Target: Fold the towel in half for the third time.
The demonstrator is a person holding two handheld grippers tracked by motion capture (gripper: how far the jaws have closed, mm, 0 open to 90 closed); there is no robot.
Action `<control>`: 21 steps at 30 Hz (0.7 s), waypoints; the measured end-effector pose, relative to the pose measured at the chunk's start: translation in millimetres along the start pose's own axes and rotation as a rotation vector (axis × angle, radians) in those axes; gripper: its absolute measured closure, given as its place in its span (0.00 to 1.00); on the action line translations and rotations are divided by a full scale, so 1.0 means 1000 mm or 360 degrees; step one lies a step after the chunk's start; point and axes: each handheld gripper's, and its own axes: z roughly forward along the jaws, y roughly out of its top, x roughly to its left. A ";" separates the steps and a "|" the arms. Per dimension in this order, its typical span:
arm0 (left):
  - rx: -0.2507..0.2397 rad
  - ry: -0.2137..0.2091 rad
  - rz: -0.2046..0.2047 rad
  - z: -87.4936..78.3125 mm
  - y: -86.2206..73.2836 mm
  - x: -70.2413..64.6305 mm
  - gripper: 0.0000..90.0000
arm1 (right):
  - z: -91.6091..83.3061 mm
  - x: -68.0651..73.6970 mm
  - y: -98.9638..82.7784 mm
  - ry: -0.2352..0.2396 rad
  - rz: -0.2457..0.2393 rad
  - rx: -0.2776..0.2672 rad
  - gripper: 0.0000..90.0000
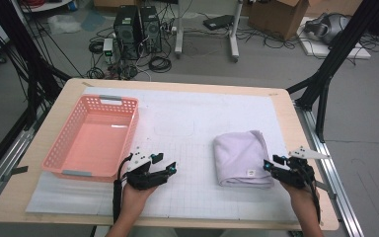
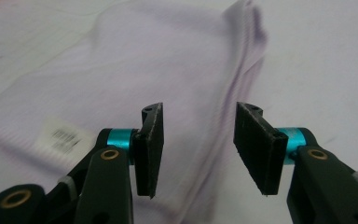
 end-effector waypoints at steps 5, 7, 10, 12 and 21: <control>-0.0005 -0.0004 0.0002 0.000 0.000 -0.001 0.44 | 0.000 0.011 -0.026 -0.0041 -0.0102 0.0185 0.67; -0.0002 -0.0004 0.0008 -0.001 0.001 -0.002 0.44 | -0.006 0.012 -0.027 -0.0061 -0.0100 0.0229 0.70; -0.0004 -0.0004 0.0010 -0.001 0.001 -0.002 0.44 | -0.016 0.015 -0.031 -0.0072 -0.0126 0.0283 0.68; 0.0003 -0.0005 0.0014 0.000 0.001 -0.001 0.44 | -0.021 0.015 -0.028 -0.0093 -0.0119 0.0224 0.59; -0.0001 0.0002 0.0008 0.000 0.001 -0.001 0.44 | 0.001 0.023 0.002 0.0020 -0.0194 0.0023 0.65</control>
